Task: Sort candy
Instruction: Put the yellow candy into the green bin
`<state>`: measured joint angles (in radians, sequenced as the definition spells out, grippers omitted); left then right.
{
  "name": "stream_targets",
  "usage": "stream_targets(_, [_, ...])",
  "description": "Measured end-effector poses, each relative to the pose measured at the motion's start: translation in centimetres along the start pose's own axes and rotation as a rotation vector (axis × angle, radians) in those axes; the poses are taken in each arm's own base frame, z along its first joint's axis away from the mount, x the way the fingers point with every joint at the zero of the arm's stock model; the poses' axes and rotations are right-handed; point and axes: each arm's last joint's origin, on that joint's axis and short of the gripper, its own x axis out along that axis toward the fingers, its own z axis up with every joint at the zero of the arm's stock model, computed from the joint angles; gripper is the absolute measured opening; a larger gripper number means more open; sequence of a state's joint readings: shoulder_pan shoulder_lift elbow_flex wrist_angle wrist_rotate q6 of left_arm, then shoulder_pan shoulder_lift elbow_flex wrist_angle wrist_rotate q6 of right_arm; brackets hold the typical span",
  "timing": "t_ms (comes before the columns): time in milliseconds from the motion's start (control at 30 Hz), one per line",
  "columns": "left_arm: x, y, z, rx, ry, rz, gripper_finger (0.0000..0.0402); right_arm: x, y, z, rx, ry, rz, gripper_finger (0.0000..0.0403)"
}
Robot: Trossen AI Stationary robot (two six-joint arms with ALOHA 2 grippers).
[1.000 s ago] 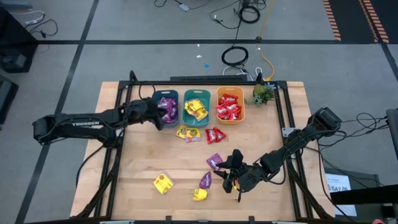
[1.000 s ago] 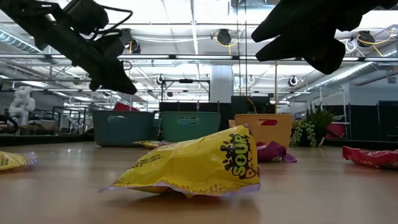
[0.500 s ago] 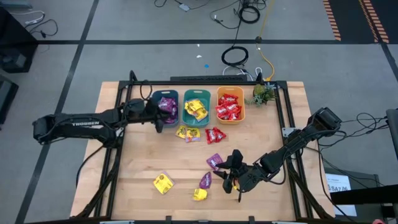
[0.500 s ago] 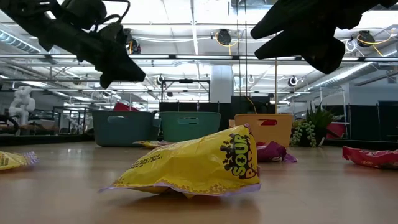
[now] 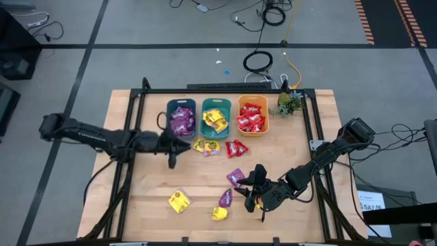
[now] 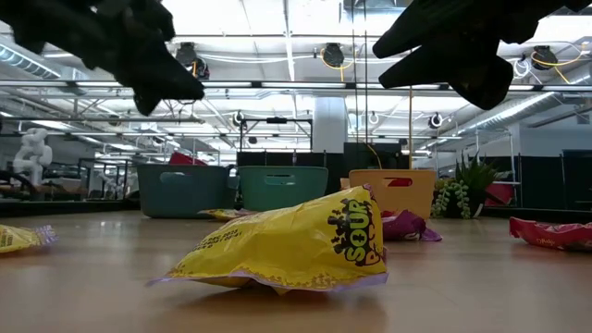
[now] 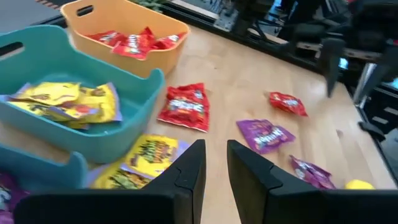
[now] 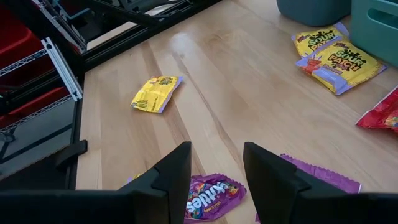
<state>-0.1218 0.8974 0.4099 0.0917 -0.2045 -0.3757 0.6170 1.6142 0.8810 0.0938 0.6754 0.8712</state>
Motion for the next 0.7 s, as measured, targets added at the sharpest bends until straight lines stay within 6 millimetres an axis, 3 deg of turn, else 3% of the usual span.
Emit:
stream_targets(300, [-2.3, -5.2, -2.4, -0.018, -0.051, -0.015, 0.0075, 0.0, 0.0, 0.0, 0.005, 0.0, 0.0, 0.0139])
stream_targets(500, [-3.0, -6.4, -2.9, -0.012, -0.023, -0.12, 0.0075, 0.0, 0.1, -0.1, 0.004, 0.034, 0.028, 0.0139])
stream_targets(700, [-3.1, -6.8, -2.2, -0.06, -0.074, -0.178, 0.0075, 0.0, 0.1, -0.1, 0.008, 0.041, 0.038, 0.0139])
